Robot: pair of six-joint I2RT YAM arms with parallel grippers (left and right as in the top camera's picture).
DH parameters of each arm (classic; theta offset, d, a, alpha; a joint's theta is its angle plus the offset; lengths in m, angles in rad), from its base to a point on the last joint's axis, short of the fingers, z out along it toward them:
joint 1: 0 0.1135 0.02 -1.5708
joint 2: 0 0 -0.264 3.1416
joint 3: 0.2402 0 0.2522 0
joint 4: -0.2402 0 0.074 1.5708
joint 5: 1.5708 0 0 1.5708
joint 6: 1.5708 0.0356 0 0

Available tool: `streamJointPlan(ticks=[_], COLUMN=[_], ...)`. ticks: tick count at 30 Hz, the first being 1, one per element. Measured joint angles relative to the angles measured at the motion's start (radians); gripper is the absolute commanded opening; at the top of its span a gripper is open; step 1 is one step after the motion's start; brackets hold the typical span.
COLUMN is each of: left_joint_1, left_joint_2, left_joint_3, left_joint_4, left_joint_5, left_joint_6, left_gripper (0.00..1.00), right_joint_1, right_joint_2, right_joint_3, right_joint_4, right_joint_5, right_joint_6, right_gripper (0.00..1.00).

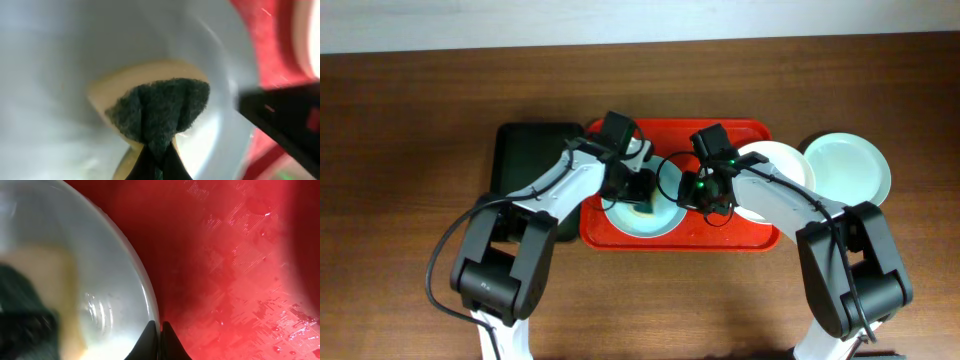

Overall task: Clean dirty plates on tray and stack at the side
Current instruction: 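Scrub the light blue plate's surface with the sponge in the left gripper, then carry the sponge left and set it on the black tray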

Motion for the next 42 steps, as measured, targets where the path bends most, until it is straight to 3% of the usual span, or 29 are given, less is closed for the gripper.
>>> streamJointPlan(ticks=[5,12,15,19,24,29,42], left_joint_1=[0.019,0.107,0.130,0.206,0.323,0.388,0.394], left_joint_2=[-0.016,-0.199,-0.216,-0.214,-0.214,-0.214,-0.211], left_joint_3=[0.057,0.104,0.105,0.105,0.105,0.103,-0.100], left_joint_4=[-0.099,-0.209,-0.215,-0.225,-0.233,-0.227,0.133], left_joint_5=[0.023,-0.345,-0.471,-0.542,-0.575,-0.575,-0.416], left_joint_6=[0.008,0.055,0.068,0.074,0.074,0.074,0.098], left_gripper=[0.00,0.00,0.00,0.00,0.00,0.00,0.00], right_joint_1=[0.000,0.000,0.000,0.000,0.000,0.001,0.001], right_joint_2=[0.000,0.000,0.000,0.000,0.000,-0.002,-0.003], right_joint_3=[0.000,0.000,0.000,0.000,0.000,0.000,0.000], right_joint_4=[-0.001,-0.004,-0.005,-0.006,-0.006,-0.006,-0.006], right_joint_5=[0.000,0.003,0.004,0.010,0.018,0.018,0.018], right_joint_6=[0.000,0.001,-0.003,-0.001,0.000,0.001,0.002], right_gripper=[0.05,0.11,0.31,0.40,0.48,0.49,0.54])
